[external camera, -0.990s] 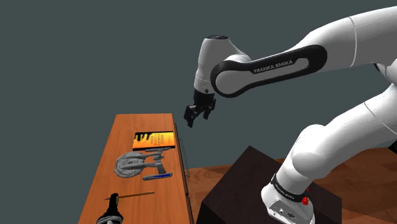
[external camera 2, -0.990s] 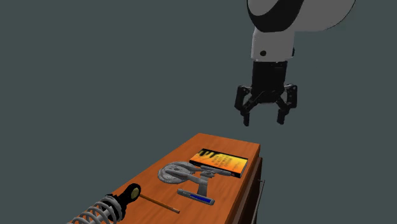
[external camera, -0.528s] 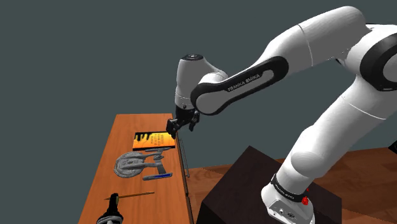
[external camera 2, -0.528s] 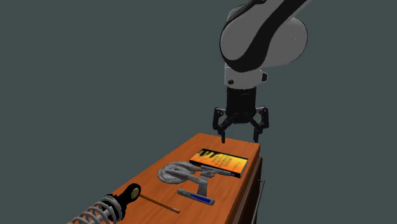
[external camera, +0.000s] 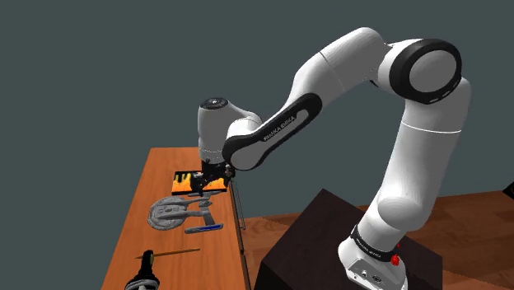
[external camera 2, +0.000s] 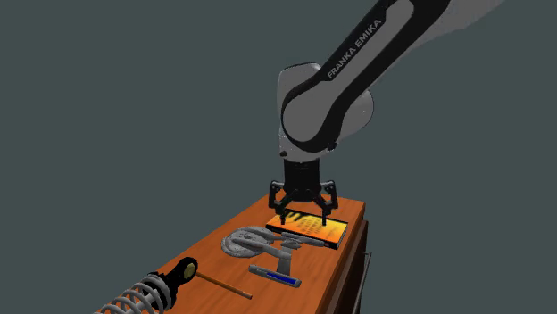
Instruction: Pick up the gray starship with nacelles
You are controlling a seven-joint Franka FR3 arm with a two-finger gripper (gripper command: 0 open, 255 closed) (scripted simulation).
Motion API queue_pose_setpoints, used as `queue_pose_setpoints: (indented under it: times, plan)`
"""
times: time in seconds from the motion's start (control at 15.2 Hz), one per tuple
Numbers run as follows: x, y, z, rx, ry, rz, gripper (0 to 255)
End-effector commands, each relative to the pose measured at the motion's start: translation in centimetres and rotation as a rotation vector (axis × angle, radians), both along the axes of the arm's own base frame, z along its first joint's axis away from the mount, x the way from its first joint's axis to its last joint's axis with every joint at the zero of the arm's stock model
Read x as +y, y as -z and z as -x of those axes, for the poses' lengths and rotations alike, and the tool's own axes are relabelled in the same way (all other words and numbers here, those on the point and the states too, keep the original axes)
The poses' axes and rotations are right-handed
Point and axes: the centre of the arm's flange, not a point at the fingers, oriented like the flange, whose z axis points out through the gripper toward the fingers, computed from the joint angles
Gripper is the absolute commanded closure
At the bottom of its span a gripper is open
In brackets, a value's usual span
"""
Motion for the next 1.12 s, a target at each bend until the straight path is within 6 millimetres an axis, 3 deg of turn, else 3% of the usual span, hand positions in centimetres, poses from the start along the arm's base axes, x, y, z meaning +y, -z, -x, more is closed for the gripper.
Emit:
queue_pose_setpoints:
  times: [0.0, 0.13, 0.73, 0.79, 1.06]
  plan:
    - [1.2, 2.0, -1.5, 0.0, 0.03, 0.004, 0]
    - [2.2, 3.6, -2.7, 0.001, 0.052, 0.007, 0]
    - [2.2, 7.6, -2.7, 0.001, 0.052, 0.007, 0]
    - [2.3, 7.6, -2.7, 0.001, 0.052, 0.007, 255]
    - [2.3, 7.6, -2.7, 0.001, 0.052, 0.007, 255]
